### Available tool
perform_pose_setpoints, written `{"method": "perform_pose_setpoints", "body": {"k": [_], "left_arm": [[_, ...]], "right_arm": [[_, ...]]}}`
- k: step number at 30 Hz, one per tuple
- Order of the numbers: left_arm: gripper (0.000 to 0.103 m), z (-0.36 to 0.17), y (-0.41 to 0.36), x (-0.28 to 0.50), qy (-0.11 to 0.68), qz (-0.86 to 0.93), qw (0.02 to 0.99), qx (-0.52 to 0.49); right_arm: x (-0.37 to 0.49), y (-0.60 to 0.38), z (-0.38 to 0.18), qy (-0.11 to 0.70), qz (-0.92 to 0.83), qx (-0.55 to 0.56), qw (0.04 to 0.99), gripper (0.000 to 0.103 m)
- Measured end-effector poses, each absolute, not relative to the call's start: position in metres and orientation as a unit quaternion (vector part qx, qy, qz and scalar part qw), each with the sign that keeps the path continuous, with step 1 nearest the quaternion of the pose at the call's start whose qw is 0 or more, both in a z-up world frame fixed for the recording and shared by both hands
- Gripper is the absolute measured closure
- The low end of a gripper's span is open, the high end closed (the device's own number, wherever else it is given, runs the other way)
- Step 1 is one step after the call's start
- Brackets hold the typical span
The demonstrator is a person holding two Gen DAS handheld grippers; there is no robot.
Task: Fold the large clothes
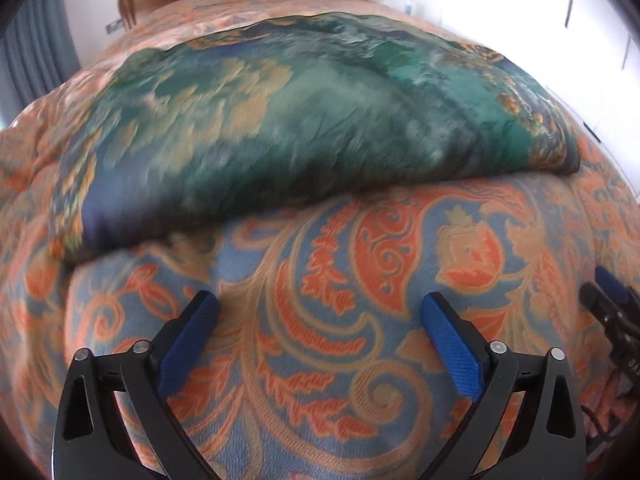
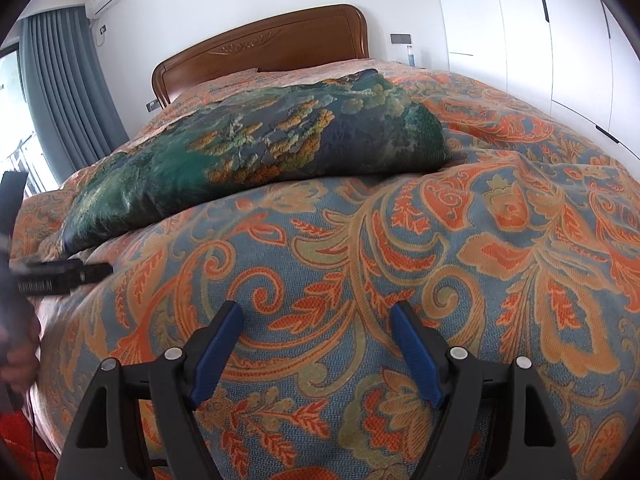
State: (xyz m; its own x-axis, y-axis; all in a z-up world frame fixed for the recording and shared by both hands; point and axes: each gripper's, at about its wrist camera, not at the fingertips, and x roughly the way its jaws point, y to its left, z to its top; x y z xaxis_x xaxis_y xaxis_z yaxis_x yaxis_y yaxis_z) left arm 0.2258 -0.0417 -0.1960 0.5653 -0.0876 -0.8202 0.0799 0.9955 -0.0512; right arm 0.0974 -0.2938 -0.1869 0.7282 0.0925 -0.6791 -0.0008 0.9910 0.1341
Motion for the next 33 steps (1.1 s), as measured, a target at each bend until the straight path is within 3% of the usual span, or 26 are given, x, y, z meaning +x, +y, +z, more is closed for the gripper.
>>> {"method": "perform_pose_setpoints", "body": {"k": [12,27,33], "left_arm": [[0.001,-0.222,-0.037,0.219,0.443,-0.052,0.895,-0.017],[0.001,-0.214,-0.01,0.188,0.412,-0.078,0.907,-0.036],[0.001,-0.203,-0.02,0.155,0.384,-0.045,0.922,0.034]], "right_arm": [[0.108,-0.286,-0.208,0.372,0.038,0.052,0.926,0.01],[0.125,-0.276,-0.219,0.401,0.034,0.037,0.915,0.008],[0.139,-0.273,-0.215,0.417,0.026,0.032,0.908,0.008]]}}
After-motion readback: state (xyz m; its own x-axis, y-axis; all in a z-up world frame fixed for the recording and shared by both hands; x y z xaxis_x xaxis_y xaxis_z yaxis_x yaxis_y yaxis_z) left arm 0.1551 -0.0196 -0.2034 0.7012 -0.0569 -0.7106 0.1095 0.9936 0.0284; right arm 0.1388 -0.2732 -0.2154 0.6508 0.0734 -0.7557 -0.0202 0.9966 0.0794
